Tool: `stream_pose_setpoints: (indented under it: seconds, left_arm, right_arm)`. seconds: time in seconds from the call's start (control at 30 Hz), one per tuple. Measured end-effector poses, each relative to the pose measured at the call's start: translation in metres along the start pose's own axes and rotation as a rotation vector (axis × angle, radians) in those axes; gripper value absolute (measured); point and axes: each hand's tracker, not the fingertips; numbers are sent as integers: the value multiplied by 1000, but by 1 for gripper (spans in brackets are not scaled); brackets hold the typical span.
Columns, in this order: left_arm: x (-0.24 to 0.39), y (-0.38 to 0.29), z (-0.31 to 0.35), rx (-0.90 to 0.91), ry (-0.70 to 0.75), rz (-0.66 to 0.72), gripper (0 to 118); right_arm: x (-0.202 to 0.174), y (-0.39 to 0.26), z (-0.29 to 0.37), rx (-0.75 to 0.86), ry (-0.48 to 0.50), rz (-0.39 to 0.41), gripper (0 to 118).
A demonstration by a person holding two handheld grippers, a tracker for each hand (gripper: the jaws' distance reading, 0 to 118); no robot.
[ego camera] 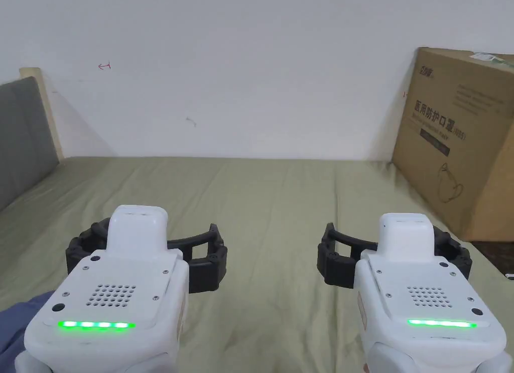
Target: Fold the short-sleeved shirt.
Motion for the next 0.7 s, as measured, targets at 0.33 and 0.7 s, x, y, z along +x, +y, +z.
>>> stream_pose_setpoints:
  seconds: [0.33, 0.7]
  left_arm:
    - [-21, 2, 3, 28, -137, 320, 117]
    - [-74, -99, 0, -33, 0, 1245, 117]
  right_arm:
    - [-14, 15, -5, 42, -52, 145, 118]
    - [-105, -50, -1, 253, 52, 1385, 118]
